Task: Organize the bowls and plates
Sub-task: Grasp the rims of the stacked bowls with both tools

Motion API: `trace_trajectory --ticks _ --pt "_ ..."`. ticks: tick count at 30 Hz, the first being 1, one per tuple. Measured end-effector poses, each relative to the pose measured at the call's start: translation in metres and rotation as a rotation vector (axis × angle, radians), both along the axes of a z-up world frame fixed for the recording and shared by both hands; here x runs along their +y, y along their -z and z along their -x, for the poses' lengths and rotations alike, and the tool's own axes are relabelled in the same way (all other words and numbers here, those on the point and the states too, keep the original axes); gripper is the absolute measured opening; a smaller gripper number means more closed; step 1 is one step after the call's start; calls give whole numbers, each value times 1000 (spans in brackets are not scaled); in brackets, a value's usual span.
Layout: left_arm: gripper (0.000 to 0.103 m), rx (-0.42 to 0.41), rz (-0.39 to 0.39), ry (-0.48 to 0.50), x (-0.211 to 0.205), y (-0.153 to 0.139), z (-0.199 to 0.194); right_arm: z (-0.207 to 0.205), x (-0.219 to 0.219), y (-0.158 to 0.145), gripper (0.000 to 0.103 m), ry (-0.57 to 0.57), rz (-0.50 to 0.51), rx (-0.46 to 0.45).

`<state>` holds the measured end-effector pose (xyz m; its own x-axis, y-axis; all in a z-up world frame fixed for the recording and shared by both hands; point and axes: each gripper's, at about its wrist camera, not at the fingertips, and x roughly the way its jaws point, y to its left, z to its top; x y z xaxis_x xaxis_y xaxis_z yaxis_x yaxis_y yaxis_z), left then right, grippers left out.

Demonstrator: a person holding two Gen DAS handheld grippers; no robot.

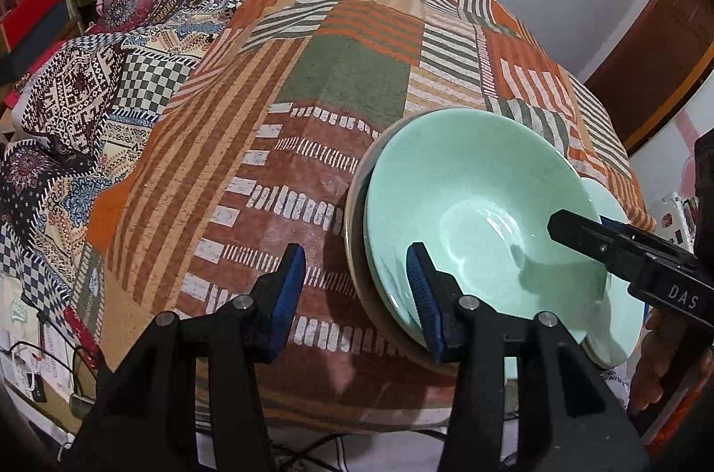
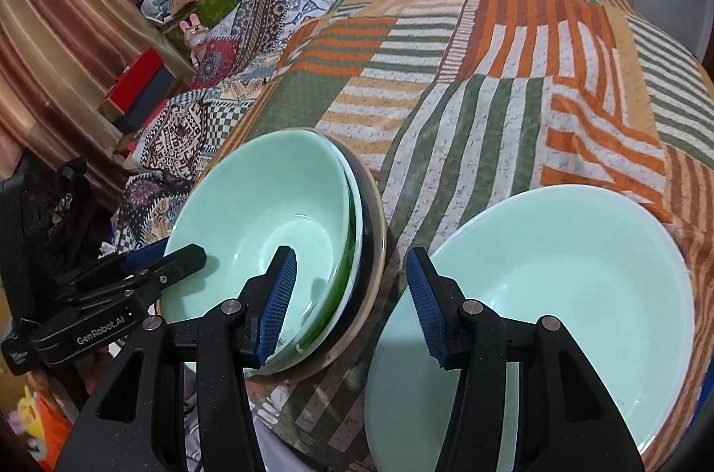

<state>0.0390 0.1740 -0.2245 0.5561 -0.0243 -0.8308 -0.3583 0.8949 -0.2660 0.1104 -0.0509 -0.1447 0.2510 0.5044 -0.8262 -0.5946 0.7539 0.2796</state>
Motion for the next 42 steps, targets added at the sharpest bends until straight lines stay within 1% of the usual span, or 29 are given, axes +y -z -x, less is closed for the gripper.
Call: trace_trajectory --ticks 2,4,6,10,12,17,20,27,34,42 --pt "45 2 8 4 0 3 -2 -2 1 1 48 -4 0 5" --pt "41 3 24 11 -1 5 -4 -4 1 4 47 -6 -8 19" --pt "37 6 45 19 -1 8 -6 -5 1 6 39 -1 -5 26" --pt "30 13 85 34 -2 14 -12 -6 0 12 34 -3 -27 66" --pt "30 13 74 33 -4 14 -12 -4 1 12 31 -7 -27 61" --pt "29 19 68 32 -5 13 -13 -1 4 10 31 -12 1 38" --pt "29 26 49 31 -7 10 -13 -1 9 10 31 -13 32 20" --pt "29 36 5 26 -13 2 -11 -8 9 9 31 11 39 47" --pt "29 14 3 17 -13 -9 -5 -5 7 6 31 15 31 60" --pt "29 -29 -24 13 -19 -30 4 2 3 -11 31 16 5 30"
